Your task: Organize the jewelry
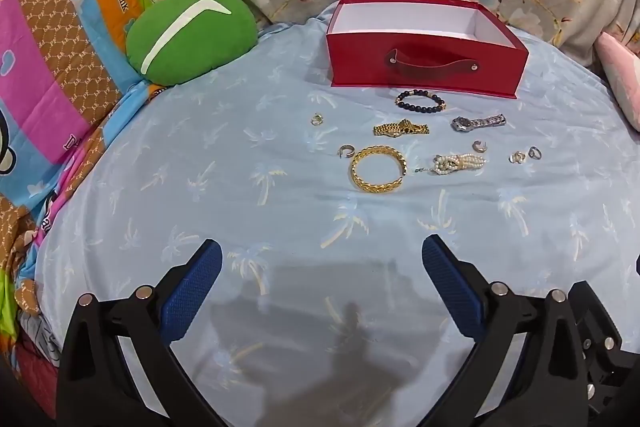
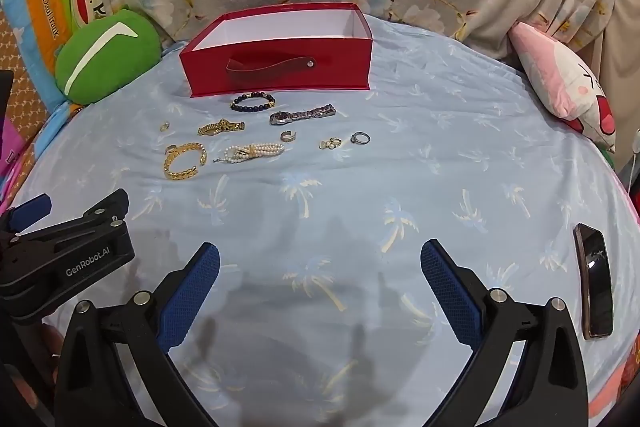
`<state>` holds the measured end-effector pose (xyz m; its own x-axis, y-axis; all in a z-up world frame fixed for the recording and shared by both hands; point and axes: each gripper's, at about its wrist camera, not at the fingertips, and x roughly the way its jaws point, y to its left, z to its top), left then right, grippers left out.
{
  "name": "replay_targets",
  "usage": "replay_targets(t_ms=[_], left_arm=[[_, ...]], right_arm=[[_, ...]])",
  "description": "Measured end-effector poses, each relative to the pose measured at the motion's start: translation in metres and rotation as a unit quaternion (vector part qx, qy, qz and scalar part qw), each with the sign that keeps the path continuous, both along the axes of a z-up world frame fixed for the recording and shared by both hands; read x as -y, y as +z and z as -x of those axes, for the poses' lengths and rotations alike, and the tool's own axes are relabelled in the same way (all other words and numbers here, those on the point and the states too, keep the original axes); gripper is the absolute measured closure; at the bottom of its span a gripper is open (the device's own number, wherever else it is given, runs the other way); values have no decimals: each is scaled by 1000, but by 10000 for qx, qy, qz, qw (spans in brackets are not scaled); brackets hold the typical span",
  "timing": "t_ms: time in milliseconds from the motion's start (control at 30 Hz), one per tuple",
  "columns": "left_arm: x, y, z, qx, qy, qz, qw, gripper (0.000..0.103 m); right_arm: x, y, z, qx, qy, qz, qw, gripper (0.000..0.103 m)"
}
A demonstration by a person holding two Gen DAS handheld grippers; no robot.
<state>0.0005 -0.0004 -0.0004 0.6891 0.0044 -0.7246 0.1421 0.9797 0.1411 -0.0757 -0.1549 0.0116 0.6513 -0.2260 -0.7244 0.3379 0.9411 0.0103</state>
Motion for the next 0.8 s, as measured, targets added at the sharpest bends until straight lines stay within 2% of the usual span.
replay_targets(t_ms=[167,233,367,800], left_arm=[[4,-3,-6,-218,-11,20,9998,5],[-1,-1,-10,-228,29,140,9996,5],[-1,-3,1,-74,8,119,9999,5],[-2,-5,-2,-133,-39,96,9999,5]], right_arm=[[-4,-5,0,14,8,23,10000,5],[-2,-6,1,24,5,24,10000,5],[-4,-7,0,30,-1,24,10000,5],[-7,-9,-1,14,-2,-3,10000,5]])
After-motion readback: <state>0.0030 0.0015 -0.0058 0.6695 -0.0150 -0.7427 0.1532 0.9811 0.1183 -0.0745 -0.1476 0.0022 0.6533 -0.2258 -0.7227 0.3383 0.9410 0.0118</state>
